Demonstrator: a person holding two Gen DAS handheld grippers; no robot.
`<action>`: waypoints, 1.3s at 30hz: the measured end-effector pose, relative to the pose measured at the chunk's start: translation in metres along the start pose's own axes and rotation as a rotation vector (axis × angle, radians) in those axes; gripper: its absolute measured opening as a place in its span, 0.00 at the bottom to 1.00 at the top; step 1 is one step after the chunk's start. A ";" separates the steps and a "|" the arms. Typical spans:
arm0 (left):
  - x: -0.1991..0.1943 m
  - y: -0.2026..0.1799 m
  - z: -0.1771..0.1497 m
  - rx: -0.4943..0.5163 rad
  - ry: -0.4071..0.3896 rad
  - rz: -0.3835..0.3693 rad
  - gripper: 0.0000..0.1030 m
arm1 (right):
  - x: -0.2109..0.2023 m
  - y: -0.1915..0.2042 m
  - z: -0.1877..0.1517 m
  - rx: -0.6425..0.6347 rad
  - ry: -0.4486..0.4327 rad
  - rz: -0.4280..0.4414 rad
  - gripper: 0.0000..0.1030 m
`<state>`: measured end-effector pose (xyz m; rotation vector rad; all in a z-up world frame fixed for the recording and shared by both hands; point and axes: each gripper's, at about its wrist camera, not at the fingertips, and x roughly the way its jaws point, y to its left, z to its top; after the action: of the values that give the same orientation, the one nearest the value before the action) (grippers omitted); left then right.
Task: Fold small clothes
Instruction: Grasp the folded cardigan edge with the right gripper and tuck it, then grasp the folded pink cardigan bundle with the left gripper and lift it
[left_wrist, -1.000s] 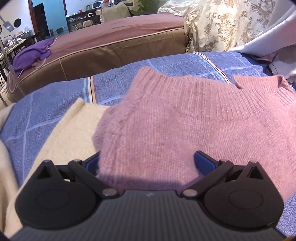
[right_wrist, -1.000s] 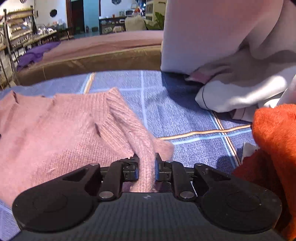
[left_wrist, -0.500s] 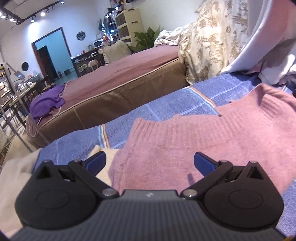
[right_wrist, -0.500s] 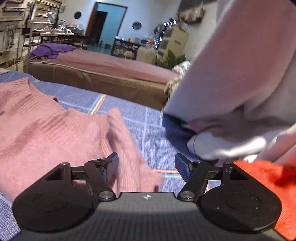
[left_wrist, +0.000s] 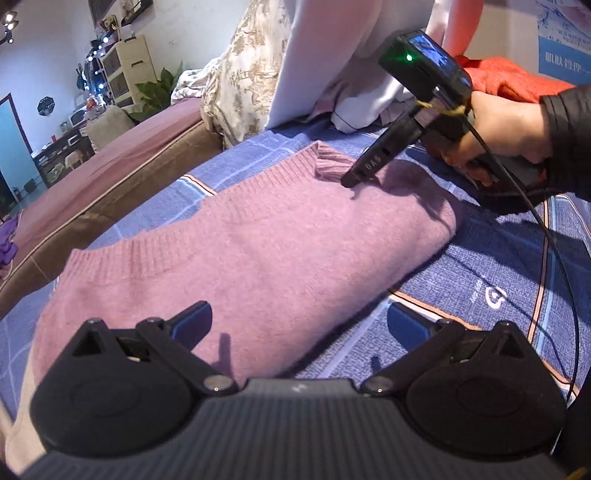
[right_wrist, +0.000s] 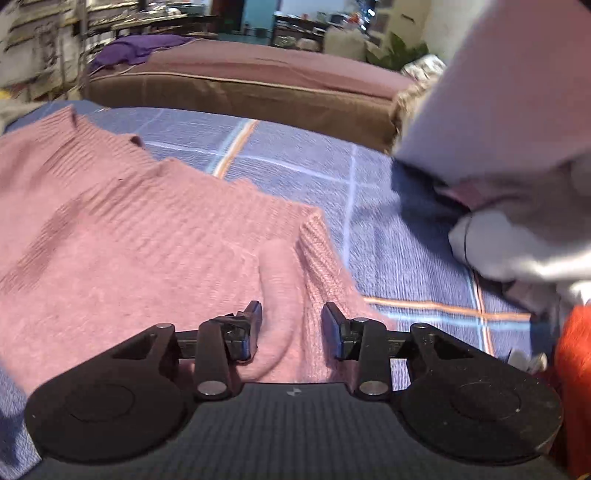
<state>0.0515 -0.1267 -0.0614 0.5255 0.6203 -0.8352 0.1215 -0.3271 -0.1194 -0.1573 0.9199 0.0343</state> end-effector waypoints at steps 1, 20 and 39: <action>0.002 -0.004 0.000 -0.007 0.006 0.006 1.00 | 0.003 -0.012 -0.003 0.074 0.001 0.026 0.88; 0.041 -0.097 0.008 0.461 0.014 0.090 1.00 | -0.031 -0.053 0.032 0.269 0.188 0.211 1.00; 0.135 -0.179 0.012 1.000 0.019 0.142 1.00 | -0.004 -0.090 0.018 0.444 0.259 0.300 1.00</action>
<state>-0.0187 -0.3051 -0.1778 1.4638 0.1333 -0.9742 0.1423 -0.4130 -0.0950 0.3985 1.1805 0.0879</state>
